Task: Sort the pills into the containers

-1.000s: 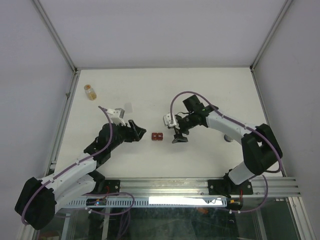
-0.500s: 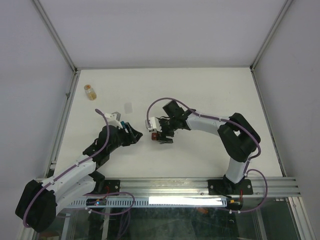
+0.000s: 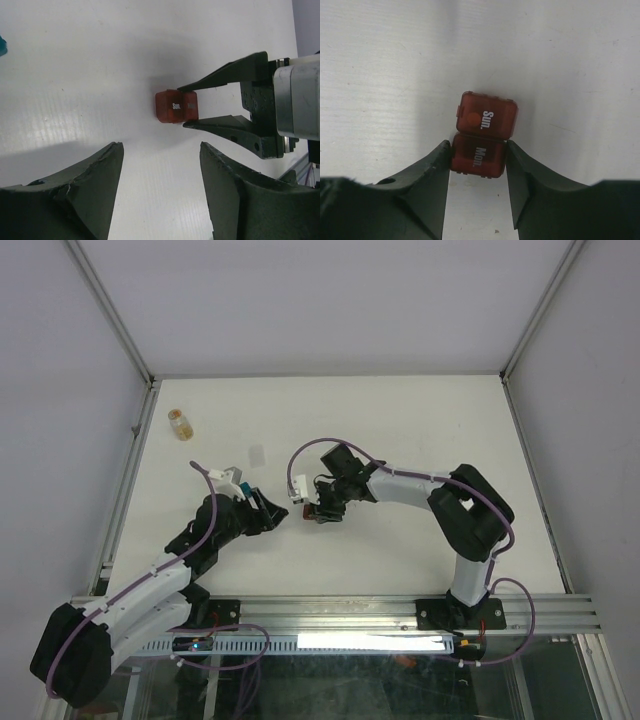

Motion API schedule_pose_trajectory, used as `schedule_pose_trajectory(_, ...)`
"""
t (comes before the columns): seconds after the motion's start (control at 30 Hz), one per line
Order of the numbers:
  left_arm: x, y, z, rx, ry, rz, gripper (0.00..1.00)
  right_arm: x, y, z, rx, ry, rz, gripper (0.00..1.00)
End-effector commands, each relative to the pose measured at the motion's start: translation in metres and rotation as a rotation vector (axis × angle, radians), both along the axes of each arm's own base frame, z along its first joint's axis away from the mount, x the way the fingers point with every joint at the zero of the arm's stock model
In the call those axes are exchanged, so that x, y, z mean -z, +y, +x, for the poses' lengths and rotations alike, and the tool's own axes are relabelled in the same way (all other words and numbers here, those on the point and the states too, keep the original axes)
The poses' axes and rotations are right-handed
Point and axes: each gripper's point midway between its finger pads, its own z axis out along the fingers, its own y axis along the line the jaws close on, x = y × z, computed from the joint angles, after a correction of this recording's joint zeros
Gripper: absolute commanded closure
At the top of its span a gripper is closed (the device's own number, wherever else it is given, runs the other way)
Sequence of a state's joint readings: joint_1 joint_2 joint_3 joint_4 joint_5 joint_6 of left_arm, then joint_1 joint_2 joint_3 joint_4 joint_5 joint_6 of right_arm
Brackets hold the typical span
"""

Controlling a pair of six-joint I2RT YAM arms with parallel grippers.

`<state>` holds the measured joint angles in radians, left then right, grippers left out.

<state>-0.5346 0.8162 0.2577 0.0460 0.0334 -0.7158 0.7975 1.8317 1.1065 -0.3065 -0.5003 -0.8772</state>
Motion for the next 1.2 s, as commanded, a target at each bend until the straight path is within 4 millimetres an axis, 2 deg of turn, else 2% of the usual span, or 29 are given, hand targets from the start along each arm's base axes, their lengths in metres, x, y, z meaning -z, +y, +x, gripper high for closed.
schedule_pose_trajectory(0.0,-0.019,-0.019,-0.004,0.082,-0.036,-0.124,0.35,-0.033,0.011,0.012,0.022,-0.068,0.082,0.66)
schedule_pose_trajectory(0.13,-0.035,-0.036,-0.012,0.166,-0.067,-0.231,0.26,-0.062,0.000,0.002,0.016,-0.074,0.159,0.72)
schedule_pose_trajectory(0.2,-0.048,-0.043,-0.016,0.207,-0.096,-0.295,0.22,-0.080,-0.007,-0.009,-0.015,-0.079,0.212,0.74)
schedule_pose_trajectory(0.33,-0.080,-0.057,-0.028,0.313,-0.180,-0.440,0.21,-0.111,-0.036,-0.025,-0.054,-0.099,0.312,0.75)
schedule_pose_trajectory(0.47,-0.108,-0.071,-0.036,0.420,-0.228,-0.555,0.22,-0.129,-0.061,-0.036,-0.078,-0.146,0.360,0.75)
schedule_pose_trajectory(0.63,-0.131,-0.095,-0.039,0.557,-0.244,-0.648,0.22,-0.133,-0.073,-0.038,-0.074,-0.156,0.372,0.75)
schedule_pose_trajectory(0.9,-0.119,-0.127,-0.025,0.558,-0.181,-0.626,0.25,-0.131,-0.075,-0.044,-0.092,-0.143,0.382,0.75)
schedule_pose_trajectory(1.0,-0.105,-0.138,-0.018,0.550,-0.130,-0.560,0.26,-0.134,-0.074,-0.045,-0.097,-0.144,0.387,0.75)
schedule_pose_trajectory(1.17,-0.093,-0.149,-0.015,0.549,-0.079,-0.499,0.34,-0.133,-0.074,-0.043,-0.089,-0.148,0.384,0.75)
